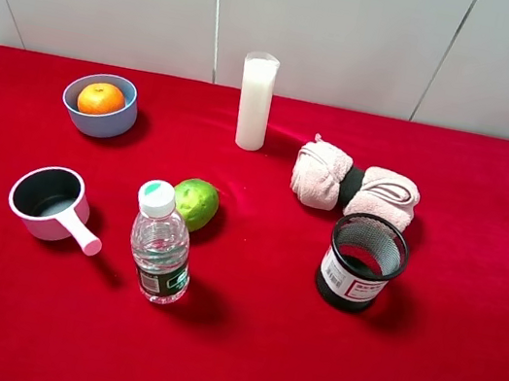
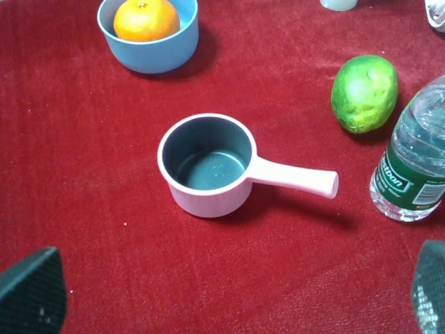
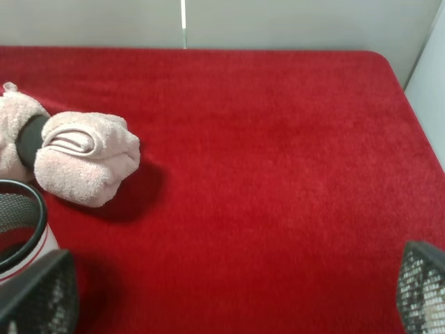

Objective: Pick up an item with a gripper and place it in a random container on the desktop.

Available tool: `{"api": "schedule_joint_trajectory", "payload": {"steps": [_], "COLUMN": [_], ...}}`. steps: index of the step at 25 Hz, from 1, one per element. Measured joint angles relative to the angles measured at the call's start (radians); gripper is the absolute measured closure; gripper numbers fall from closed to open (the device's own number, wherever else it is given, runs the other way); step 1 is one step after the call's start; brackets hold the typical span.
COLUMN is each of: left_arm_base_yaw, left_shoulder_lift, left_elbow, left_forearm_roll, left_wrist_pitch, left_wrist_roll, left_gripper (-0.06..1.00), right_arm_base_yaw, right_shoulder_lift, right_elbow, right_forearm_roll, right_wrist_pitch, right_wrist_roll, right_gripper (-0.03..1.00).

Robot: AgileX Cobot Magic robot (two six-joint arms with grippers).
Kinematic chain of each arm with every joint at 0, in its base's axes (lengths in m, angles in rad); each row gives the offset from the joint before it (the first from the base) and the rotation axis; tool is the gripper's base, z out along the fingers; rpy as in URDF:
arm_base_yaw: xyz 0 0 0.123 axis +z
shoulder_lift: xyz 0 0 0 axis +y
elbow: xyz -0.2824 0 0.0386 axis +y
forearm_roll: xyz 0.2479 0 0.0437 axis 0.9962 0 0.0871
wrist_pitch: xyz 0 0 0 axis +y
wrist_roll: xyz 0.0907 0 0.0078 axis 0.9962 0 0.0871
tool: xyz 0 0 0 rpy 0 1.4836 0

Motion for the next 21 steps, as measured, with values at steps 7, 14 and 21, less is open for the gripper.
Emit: {"api": "schedule_joint_trajectory", "payload": {"steps": [7,14,21], "left_arm_base_yaw": [0.000,0.000,0.000], "left_shoulder_lift": [0.000,0.000,0.000], "left_elbow": [0.000,0.000,0.000], "left_forearm_roll": [0.000,0.000,0.000], "left_wrist_pitch": [0.000,0.000,0.000], "left_wrist_roll": [-0.003,-0.004,-0.004], "left_gripper": [-0.05,-0.05,-0.05], "right_arm_base_yaw": [0.000,0.000,0.000], "right_shoulder_lift": [0.000,0.000,0.000], "right_elbow": [0.000,0.000,0.000], "right_forearm_roll": [0.000,0.000,0.000], "right_wrist_pitch": [0.000,0.000,0.000], "right_wrist_roll": [0.000,0.000,0.000], "right_gripper": [0.27,0.27,0.27]}}
